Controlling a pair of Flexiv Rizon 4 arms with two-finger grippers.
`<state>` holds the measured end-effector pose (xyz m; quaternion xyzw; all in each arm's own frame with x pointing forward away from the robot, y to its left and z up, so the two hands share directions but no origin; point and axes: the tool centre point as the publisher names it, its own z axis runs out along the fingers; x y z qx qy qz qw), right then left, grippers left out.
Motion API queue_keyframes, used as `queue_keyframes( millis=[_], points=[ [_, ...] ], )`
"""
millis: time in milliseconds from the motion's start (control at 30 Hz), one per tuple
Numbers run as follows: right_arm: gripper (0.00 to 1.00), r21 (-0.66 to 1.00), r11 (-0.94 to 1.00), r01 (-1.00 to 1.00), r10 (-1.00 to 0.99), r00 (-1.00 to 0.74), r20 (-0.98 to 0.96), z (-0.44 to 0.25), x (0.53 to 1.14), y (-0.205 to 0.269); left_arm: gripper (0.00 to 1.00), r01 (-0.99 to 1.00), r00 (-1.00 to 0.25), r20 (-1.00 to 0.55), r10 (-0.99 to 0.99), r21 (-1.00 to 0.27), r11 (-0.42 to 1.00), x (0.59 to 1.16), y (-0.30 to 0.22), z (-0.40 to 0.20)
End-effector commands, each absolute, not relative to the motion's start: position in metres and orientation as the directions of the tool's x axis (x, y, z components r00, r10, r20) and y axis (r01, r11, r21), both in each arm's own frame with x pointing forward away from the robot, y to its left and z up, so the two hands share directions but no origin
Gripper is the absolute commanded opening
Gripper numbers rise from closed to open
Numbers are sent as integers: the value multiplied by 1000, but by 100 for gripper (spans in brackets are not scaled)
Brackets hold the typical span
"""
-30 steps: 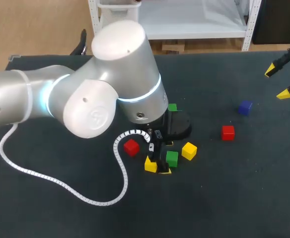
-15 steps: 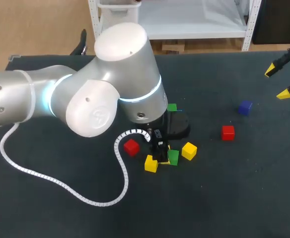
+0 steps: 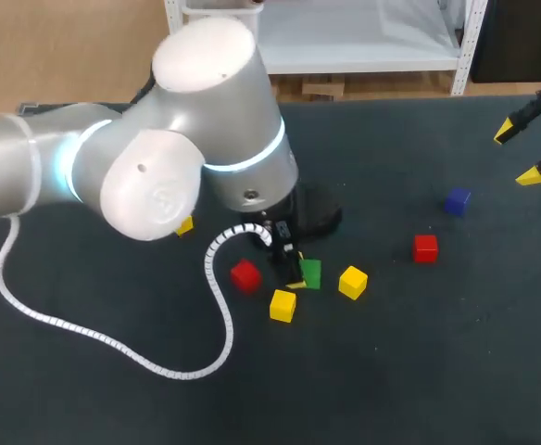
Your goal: Place the blue cubes, place green cubes on the blue cubes, place the yellow cubes on the green cubes, then place the red cubes on the yellow cubes, and place purple cube on the red cubes.
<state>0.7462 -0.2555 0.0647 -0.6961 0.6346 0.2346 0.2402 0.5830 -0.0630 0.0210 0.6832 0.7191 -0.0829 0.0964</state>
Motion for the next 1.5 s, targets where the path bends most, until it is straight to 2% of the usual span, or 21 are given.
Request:
queue_keyframes(
  millis=[33,233,633,1500],
  points=[
    [100,-37,-80,-996,-770,86,-633,64,747,-255,0,995,-84,-254,964,33,95,594,-42,37],
    [100,-37,-80,-996,-770,86,-633,64,747,-255,0,989,-115,-245,963,60,134,616,-27,52],
    [100,-37,-80,-996,-770,86,-633,64,747,-255,0,991,-105,-239,965,53,120,650,-20,56],
    [100,-37,-80,-996,-770,86,-633,64,747,-255,0,998,11,-254,967,70,7,688,-43,48]
  ],
)
